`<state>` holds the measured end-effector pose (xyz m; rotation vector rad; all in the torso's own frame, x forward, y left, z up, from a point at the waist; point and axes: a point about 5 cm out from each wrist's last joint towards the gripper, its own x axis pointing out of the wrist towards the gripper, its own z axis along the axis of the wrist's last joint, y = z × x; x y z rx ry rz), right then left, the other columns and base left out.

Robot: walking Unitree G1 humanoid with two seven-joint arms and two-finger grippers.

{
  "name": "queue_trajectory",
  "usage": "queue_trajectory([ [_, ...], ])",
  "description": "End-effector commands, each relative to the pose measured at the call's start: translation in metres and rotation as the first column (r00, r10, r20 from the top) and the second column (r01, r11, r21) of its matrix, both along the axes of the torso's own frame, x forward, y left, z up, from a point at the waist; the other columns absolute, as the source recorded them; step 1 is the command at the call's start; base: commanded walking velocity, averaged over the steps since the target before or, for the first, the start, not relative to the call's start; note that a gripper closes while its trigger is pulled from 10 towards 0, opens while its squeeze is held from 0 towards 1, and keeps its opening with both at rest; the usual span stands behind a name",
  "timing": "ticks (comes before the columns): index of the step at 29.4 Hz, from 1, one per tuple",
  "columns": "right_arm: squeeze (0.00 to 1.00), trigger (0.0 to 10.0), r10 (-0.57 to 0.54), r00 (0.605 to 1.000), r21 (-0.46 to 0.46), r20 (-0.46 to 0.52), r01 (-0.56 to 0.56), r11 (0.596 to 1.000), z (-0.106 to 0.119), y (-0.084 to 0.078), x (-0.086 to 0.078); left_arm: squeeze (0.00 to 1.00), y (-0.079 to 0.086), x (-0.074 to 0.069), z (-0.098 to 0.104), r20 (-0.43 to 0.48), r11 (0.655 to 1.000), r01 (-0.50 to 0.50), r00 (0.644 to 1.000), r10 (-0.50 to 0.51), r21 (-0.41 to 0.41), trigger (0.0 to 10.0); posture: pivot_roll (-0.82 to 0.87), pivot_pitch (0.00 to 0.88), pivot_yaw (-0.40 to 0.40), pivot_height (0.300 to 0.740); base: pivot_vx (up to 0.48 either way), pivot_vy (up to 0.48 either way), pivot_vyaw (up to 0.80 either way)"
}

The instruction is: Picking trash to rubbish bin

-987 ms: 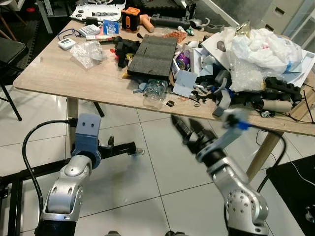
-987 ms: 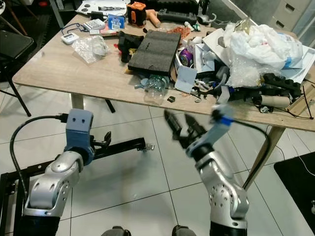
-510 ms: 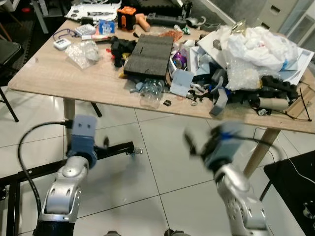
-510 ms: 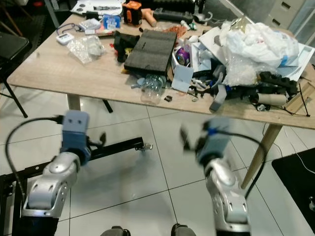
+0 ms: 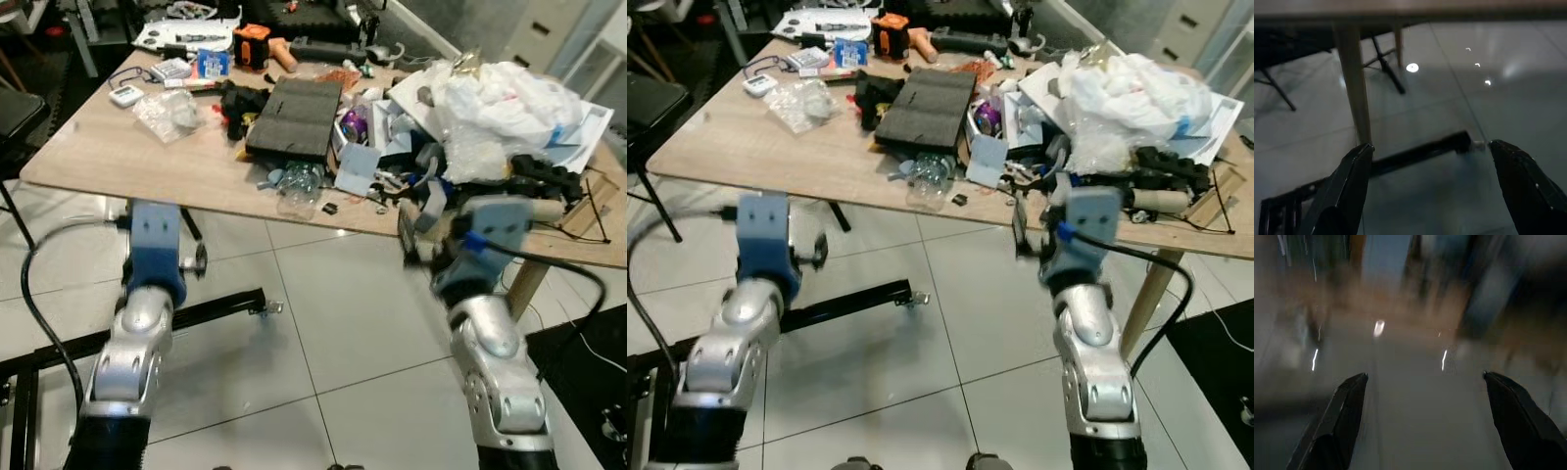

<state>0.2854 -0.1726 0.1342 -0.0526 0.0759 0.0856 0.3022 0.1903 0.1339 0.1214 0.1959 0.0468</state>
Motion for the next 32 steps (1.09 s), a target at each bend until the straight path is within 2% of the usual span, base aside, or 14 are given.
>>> queue_trajectory([
  [1,0.00,10.0,0.037,0.988,0.038,-0.150,-0.032,0.999,-0.033,-0.002,-0.011,0.00,0.003,-0.006,-0.005,0.017,0.998,0.057,0.998,-0.058,0.025,10.0,0.01,0.146,-0.050,0.740,0.000,0.000,0.00],
  [2,0.00,10.0,0.037,0.988,0.038,-0.150,-0.032,0.999,-0.033,-0.002,-0.011,0.00,0.003,-0.006,-0.005,0.017,0.998,0.057,0.998,-0.058,0.025,10.0,0.01,0.146,-0.050,0.740,0.000,0.000,0.00],
  [3,0.00,10.0,0.056,0.988,0.040,-0.147,-0.051,0.998,-0.043,-0.007,-0.017,0.00,0.009,-0.010,-0.009,0.038,0.997,0.068,0.997,-0.067,-0.021,10.0,0.00,0.145,-0.048,0.740,0.000,0.000,0.00],
  [5,0.00,10.0,0.068,0.989,0.039,-0.130,-0.064,0.997,-0.046,-0.011,-0.022,0.00,0.019,-0.013,-0.014,0.023,0.994,0.027,0.999,-0.025,-0.109,10.0,0.00,0.141,-0.046,0.740,0.000,0.000,0.00],
  [7,0.00,10.0,0.054,0.990,0.052,-0.128,-0.048,0.998,-0.047,-0.013,-0.023,0.00,0.022,-0.013,-0.016,0.011,0.992,0.010,1.000,-0.009,-0.126,10.0,0.00,0.149,-0.047,0.740,0.000,0.000,0.00],
  [9,0.00,10.0,0.035,0.989,0.067,-0.144,-0.026,0.997,-0.049,-0.014,-0.024,0.00,0.022,-0.013,-0.016,0.006,0.992,0.016,1.000,-0.015,-0.122,10.0,0.01,0.160,-0.050,0.740,0.000,0.000,0.00],
  [11,0.00,10.0,0.019,0.985,0.065,-0.174,-0.008,0.998,-0.051,-0.012,-0.026,0.00,0.011,-0.015,-0.017,0.003,0.991,0.087,0.996,-0.087,-0.103,10.0,0.00,0.165,-0.049,0.740,0.000,0.000,0.00],
  [13,0.00,10.0,0.019,0.990,0.080,-0.140,-0.008,0.997,-0.044,-0.006,-0.024,0.00,-0.010,-0.017,-0.013,0.043,0.975,0.174,0.985,-0.170,-0.139,10.0,0.00,0.145,-0.046,0.740,0.000,0.000,0.00],
  [15,0.00,10.0,0.000,0.995,0.100,-0.102,0.011,0.995,-0.038,-0.005,-0.021,0.00,-0.019,-0.015,-0.011,0.062,0.971,0.194,0.980,-0.187,-0.141,10.0,-0.01,0.159,-0.048,0.740,0.000,0.000,0.00],
  [21,0.00,10.0,-0.090,0.996,0.110,-0.025,0.092,0.990,-0.030,-0.011,-0.015,0.00,-0.015,-0.007,-0.006,0.100,0.991,0.114,0.989,-0.107,-0.064,10.0,0.00,0.155,-0.042,0.740,0.042,0.000,0.00],
  [26,0.00,10.0,-0.114,0.993,0.068,0.011,0.113,0.991,-0.021,-0.014,-0.013,0.00,-0.016,-0.002,0.000,0.106,0.989,0.122,0.988,-0.114,-0.078,10.0,0.00,0.162,-0.042,0.740,0.272,0.000,0.00],
  [28,0.00,10.0,-0.113,0.993,0.053,0.036,0.111,0.992,-0.016,-0.013,-0.012,0.00,-0.017,-0.002,0.001,0.112,0.989,0.127,0.987,-0.117,-0.082,10.0,0.00,0.153,-0.039,0.740,0.292,0.000,0.00],
  [29,0.00,10.0,-0.123,0.989,0.033,0.088,0.120,0.992,-0.004,-0.012,-0.008,0.00,-0.019,-0.003,0.003,0.120,0.986,0.137,0.985,-0.126,-0.098,10.0,-0.01,0.142,-0.036,0.740,0.311,0.000,0.00],
  [32,0.00,10.0,-0.131,0.985,0.026,0.111,0.129,0.991,0.001,-0.013,-0.005,0.00,-0.020,-0.001,0.005,0.124,0.985,0.141,0.984,-0.129,-0.101,10.0,-0.01,0.152,-0.036,0.740,0.326,0.000,0.00],
])
